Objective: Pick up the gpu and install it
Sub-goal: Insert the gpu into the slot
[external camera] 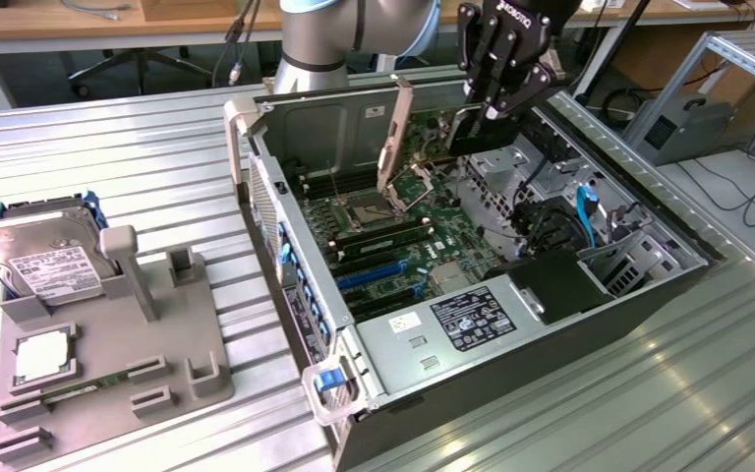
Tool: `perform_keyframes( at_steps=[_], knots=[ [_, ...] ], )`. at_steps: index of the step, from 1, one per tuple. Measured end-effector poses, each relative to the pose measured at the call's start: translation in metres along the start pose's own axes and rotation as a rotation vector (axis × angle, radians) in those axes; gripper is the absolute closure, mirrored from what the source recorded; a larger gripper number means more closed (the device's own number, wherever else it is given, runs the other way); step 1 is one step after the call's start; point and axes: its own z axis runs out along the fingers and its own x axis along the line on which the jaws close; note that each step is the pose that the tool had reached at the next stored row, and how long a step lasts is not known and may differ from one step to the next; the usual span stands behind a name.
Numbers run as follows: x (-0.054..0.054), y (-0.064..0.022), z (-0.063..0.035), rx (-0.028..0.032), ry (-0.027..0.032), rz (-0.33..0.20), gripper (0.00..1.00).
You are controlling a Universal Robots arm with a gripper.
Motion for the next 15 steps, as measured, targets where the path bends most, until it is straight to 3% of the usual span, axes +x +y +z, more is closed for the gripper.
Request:
perform_keyframes(
  at_steps=[15],
  knots=[
    [0.0,0.0078,0.0193,0.0018,0.0001,0.0,0.73]
  ],
)
